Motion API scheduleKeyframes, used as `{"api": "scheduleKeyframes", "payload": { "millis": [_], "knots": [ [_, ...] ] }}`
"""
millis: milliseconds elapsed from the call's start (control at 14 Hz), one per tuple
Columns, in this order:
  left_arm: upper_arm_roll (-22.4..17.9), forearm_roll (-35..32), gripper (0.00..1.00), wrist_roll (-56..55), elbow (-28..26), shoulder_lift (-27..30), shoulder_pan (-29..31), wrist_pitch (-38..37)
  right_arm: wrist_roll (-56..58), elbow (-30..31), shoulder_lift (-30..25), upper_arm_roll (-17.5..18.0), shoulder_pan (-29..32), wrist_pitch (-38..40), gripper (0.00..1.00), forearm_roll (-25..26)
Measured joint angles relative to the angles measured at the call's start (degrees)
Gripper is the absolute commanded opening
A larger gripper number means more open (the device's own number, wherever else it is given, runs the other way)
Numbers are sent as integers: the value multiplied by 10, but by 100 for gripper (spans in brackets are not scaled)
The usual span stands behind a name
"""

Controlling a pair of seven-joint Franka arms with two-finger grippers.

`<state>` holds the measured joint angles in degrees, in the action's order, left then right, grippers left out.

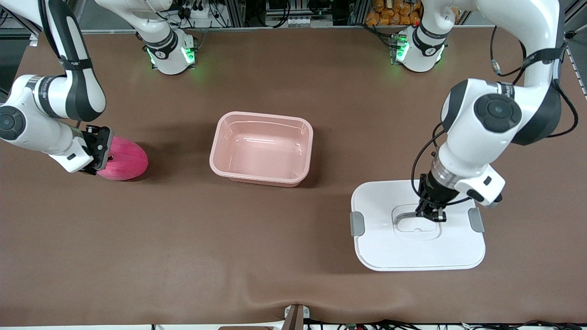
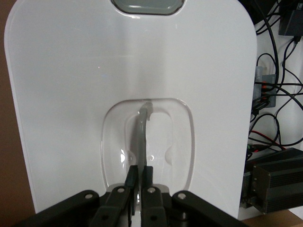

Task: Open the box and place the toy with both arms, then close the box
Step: 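Set the lid down with the left gripper while the right gripper holds the toy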

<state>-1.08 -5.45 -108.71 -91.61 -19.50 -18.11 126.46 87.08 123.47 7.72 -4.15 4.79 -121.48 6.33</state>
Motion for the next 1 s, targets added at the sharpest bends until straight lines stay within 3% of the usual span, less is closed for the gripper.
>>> {"api": "scheduleKeyframes", "payload": {
  "millis": [143,214,286,357,1000],
  "knots": [
    [0,0,0,0,-57,34,2,28,3,6,0,0,4,-6,51,0],
    [0,0,0,0,-72,45,7,31,3,8,0,0,4,-7,39,0],
    [0,0,0,0,-82,52,15,33,3,9,0,1,4,-7,7,0],
    [0,0,0,0,-86,56,22,34,3,10,0,2,4,-7,0,0],
    [0,0,0,17,-92,57,46,25,2,8,-2,3,4,-5,0,0]
  ]
}}
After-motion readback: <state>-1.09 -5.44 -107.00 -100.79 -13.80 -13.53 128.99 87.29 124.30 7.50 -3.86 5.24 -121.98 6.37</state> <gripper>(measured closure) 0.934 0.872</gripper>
